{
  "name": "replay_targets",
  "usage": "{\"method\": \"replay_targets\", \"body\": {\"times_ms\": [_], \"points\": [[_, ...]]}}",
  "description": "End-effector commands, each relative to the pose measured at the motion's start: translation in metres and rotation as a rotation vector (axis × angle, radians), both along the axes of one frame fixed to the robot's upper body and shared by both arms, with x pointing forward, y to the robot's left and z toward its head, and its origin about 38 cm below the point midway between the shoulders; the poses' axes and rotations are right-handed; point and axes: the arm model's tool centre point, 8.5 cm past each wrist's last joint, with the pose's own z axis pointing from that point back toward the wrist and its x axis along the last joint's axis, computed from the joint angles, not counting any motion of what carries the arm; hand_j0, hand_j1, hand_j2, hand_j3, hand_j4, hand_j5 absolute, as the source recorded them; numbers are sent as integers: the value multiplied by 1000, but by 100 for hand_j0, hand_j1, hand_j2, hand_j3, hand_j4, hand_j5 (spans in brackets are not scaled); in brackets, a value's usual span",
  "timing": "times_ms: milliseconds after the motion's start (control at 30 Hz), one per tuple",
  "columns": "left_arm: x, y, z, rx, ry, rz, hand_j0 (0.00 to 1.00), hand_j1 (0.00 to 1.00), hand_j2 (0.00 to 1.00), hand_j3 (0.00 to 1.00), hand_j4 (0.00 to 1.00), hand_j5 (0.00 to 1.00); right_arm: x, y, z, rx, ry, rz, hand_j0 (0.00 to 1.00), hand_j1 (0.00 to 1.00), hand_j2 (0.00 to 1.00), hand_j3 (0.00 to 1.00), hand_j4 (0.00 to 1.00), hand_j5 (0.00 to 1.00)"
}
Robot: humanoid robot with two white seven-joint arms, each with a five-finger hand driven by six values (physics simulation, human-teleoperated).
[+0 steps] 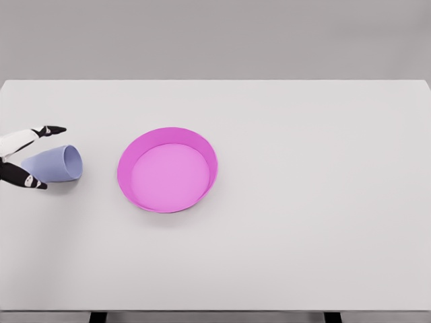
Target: Flip the cup with left arm and place it on the plate
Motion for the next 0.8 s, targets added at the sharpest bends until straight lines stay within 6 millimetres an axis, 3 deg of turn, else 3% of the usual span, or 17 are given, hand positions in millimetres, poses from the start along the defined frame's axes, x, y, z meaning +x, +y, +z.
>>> {"method": "replay_targets", "body": {"times_ms": [0,133,467,767], "points": [[2,-7,-10,9,11,17,100,100,100,100,100,100,0,0,0,-1,-1,1,100,100,100,100,100,100],[6,-17,-14,-9,4,5,100,100,100,100,100,100,0,0,0,-1,-1,1,100,100,100,100,100,100],[9,-10,-22,3,29,64,100,100,100,100,100,100,0,0,0,0,-1,1,100,100,100,100,100,100],[11,-16,-31,-3,46,87,100,100,100,100,100,100,0,0,0,0,-1,1,100,100,100,100,100,100]]}}
